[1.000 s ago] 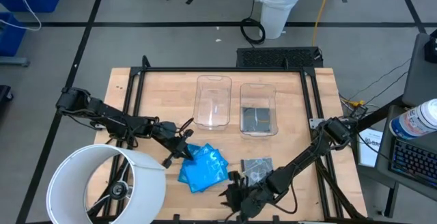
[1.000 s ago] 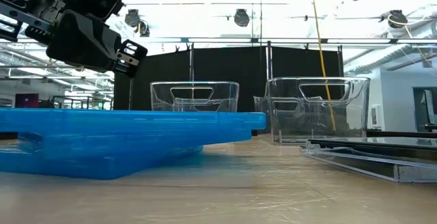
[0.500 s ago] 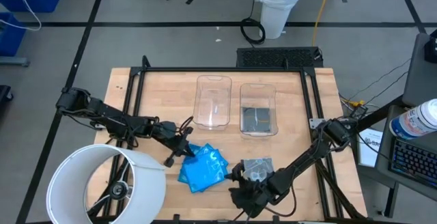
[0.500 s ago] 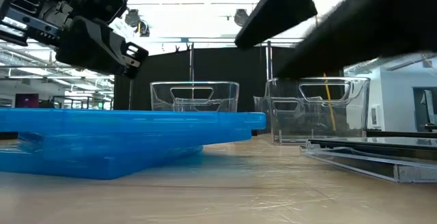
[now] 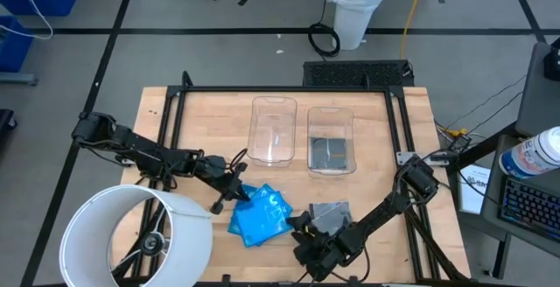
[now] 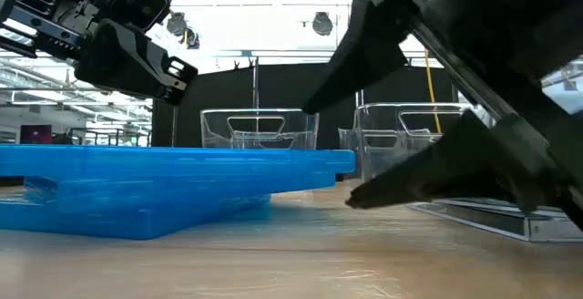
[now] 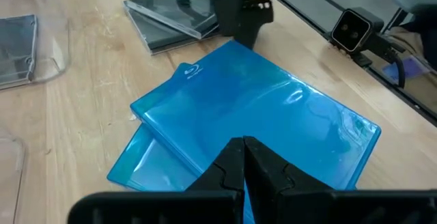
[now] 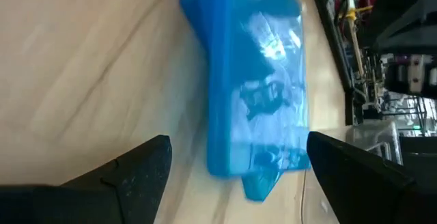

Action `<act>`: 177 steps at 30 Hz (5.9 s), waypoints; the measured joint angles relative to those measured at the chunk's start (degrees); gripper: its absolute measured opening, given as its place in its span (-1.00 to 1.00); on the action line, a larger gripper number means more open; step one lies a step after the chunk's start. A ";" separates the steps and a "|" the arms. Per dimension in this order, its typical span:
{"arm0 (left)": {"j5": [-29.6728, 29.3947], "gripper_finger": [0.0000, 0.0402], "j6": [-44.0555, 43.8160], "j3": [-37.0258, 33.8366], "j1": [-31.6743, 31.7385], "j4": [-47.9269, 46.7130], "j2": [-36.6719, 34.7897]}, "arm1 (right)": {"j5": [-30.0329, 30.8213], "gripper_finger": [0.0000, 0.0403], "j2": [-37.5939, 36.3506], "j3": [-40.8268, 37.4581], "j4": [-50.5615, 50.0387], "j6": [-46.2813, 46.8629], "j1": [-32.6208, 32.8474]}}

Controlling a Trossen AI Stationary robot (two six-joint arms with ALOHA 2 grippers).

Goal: Pick & place jewel cases by type
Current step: Put the blue CD case into the left transparent bin

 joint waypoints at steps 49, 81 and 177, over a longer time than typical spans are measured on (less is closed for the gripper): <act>-0.04 -0.95 0.15 0.00 0.00 -0.03 0.02 | 2.93 0.06 4.27 2.08 4.45 -4.93 -2.40; -0.04 -0.95 -0.53 0.00 -0.02 0.07 0.02 | 14.13 -0.79 4.22 1.73 12.80 -18.09 1.66; -45.15 -0.65 37.90 0.11 -19.34 19.12 0.02 | 10.61 -0.82 -19.97 -5.22 0.91 -8.44 -1.24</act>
